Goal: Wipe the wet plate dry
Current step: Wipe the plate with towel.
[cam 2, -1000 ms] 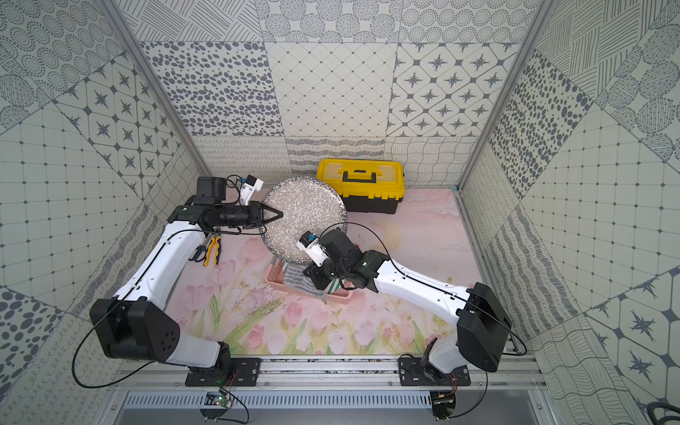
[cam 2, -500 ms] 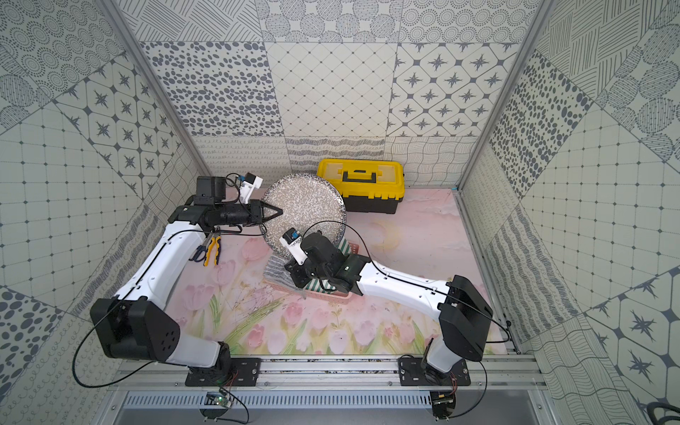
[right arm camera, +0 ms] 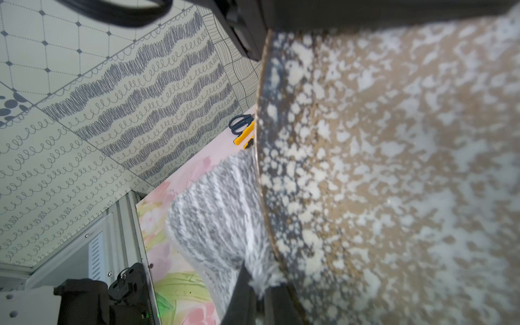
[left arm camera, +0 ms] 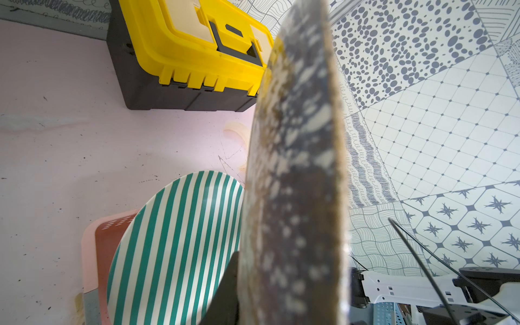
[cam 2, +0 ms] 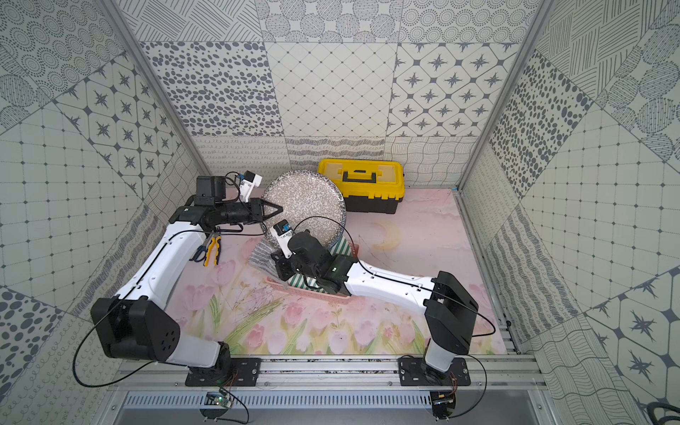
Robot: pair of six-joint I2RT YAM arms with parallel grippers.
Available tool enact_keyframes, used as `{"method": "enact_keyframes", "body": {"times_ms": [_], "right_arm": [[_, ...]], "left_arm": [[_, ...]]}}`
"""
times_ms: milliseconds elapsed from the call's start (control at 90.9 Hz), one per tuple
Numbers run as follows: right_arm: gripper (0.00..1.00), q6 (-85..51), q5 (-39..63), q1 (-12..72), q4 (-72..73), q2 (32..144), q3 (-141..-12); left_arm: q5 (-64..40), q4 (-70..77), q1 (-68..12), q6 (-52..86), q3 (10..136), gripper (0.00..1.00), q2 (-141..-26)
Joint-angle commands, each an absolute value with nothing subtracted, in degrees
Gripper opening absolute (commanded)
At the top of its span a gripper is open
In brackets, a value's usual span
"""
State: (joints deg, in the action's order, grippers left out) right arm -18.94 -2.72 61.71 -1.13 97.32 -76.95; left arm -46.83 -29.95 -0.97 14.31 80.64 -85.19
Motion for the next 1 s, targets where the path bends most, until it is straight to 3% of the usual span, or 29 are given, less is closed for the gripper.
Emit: {"method": "enact_keyframes", "body": {"times_ms": [0, 297, 627, 858, 990], "right_arm": [[0.00, -19.7, -15.0, 58.6, 8.6, 98.3, -82.6], [0.00, -19.2, -15.1, 58.5, 10.2, 99.4, -86.0], [0.00, -19.1, -8.8, 57.1, 10.4, 84.9, -70.4], [0.00, -26.1, -13.9, 53.1, 1.0, 72.9, -57.6], [0.00, -32.4, -21.6, 49.4, -7.6, 66.9, -51.7]], "left_arm": [[-65.0, -32.8, -1.0, 15.7, 80.5, 0.00, -84.1], [-64.3, -32.5, -0.9, 15.7, 80.1, 0.00, -83.8], [-60.5, -32.3, -0.3, 14.7, 82.4, 0.00, -84.7], [-59.9, -31.2, 0.1, 15.2, 85.8, 0.00, -86.5], [-60.3, -30.4, 0.1, 15.3, 85.9, 0.00, -86.4]]}}
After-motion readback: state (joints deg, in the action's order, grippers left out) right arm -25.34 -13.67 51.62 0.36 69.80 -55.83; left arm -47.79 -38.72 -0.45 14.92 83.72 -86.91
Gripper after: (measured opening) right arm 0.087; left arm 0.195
